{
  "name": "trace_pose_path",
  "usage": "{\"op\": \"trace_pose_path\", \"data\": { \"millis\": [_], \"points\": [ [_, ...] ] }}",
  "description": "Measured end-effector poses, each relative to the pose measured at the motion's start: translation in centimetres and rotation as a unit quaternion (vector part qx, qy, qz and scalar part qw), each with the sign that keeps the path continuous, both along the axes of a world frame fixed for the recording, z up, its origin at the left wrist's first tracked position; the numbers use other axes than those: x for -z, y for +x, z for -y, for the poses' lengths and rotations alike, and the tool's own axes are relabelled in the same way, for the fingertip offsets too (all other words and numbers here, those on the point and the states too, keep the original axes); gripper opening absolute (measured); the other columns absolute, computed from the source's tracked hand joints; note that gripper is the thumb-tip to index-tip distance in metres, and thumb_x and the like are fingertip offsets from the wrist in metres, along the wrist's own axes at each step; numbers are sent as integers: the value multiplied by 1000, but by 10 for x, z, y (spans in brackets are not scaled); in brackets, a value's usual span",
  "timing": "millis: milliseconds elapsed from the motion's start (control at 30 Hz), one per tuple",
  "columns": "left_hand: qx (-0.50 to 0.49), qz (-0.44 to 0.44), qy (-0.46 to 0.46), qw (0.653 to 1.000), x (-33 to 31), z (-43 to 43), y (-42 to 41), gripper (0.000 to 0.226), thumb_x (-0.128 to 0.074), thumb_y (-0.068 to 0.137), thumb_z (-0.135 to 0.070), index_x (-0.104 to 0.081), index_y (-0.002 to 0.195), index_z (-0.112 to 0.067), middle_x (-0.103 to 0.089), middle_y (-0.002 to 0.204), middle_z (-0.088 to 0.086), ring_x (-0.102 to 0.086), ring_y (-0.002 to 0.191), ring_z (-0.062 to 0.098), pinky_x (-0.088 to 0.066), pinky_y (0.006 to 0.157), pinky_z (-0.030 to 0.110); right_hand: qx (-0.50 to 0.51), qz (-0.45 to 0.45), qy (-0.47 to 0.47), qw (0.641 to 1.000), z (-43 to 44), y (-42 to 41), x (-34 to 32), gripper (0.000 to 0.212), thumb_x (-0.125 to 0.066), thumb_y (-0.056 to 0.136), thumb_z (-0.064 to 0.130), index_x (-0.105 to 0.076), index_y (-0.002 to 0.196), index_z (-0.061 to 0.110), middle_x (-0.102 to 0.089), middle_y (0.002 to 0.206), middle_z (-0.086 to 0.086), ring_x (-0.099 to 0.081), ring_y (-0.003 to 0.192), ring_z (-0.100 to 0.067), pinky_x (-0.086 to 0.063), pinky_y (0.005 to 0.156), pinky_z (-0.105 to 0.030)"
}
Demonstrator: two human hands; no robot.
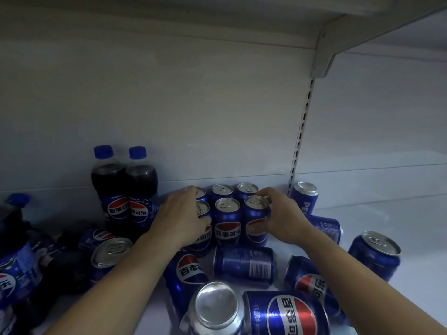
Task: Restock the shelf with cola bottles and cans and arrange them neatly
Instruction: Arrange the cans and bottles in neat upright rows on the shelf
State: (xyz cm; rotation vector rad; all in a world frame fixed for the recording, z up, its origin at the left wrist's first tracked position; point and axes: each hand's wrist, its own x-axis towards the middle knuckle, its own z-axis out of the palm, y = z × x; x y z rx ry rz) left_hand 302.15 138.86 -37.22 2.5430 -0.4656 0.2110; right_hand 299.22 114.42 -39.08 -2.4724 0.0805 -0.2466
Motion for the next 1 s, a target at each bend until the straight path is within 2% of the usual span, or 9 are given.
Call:
{"op": "trace_pose_path", "data": {
  "millis": [133, 333, 467, 633, 767, 933, 1000],
  "points": [
    [0, -83, -31, 996, 7, -4, 1, 85, -86, 74, -30, -38, 144, -30, -61, 130, -3, -61, 113, 19, -54, 96, 40, -5, 5, 2, 1000, 1, 1, 1, 83, -93, 67, 28, -46, 135, 26, -56, 112, 13, -54, 98, -7, -36, 60, -5],
    [-1, -110, -66, 992, 12, -6, -1, 106, -91, 67, -16, -27, 148, -37, -61, 131, -3, -61, 116, 20, -54, 98, 40, -21, 3, 19, 1000, 5, -1, 12, 91, -94, 65, 26, -42, 140, 27, -64, 125, 8, -61, 107, -8, -44, 74, -9],
    [4, -102, -100, 990, 15, -6, -2, 101, -93, 64, -14, -34, 143, -37, -64, 125, -7, -63, 110, 15, -54, 96, 37, -17, 11, 14, 1000, 5, -2, 14, 85, -93, 67, 29, -45, 137, 27, -65, 123, 9, -63, 109, -8, -49, 85, -19],
    [6, -96, -90, 991, 16, -5, 0, 102, -92, 65, -16, -33, 144, -37, -63, 126, -6, -63, 112, 16, -55, 97, 40, -6, 18, 5, 1000, 2, -3, 15, 79, -92, 68, 31, -49, 134, 25, -66, 122, 9, -61, 103, -7, -46, 85, -18],
    [20, -97, -97, 990, 18, -6, -1, 101, -90, 68, -14, -31, 146, -37, -64, 125, -7, -63, 109, 14, -55, 95, 35, 6, 22, 10, 1000, -1, -4, 15, 82, -92, 68, 29, -47, 137, 24, -65, 125, 7, -57, 103, -6, -45, 88, -21],
    [29, -116, -86, 989, 16, -10, -1, 118, -91, 69, -24, -12, 156, -36, -61, 134, -8, -62, 116, 15, -51, 101, 34, 0, 6, 45, 999, -7, -13, 9, 104, -88, 75, 28, -22, 155, 23, -58, 137, 1, -56, 119, -15, -43, 96, -26],
    [24, -107, -68, 992, 8, -11, -3, 127, -90, 70, -32, 1, 158, -37, -50, 144, -7, -54, 128, 20, -47, 106, 36, 20, 78, 2, 997, -8, -20, -2, 93, -85, 78, 36, -29, 152, 25, -56, 132, 1, -57, 118, -18, -46, 97, -31]
  ]
}}
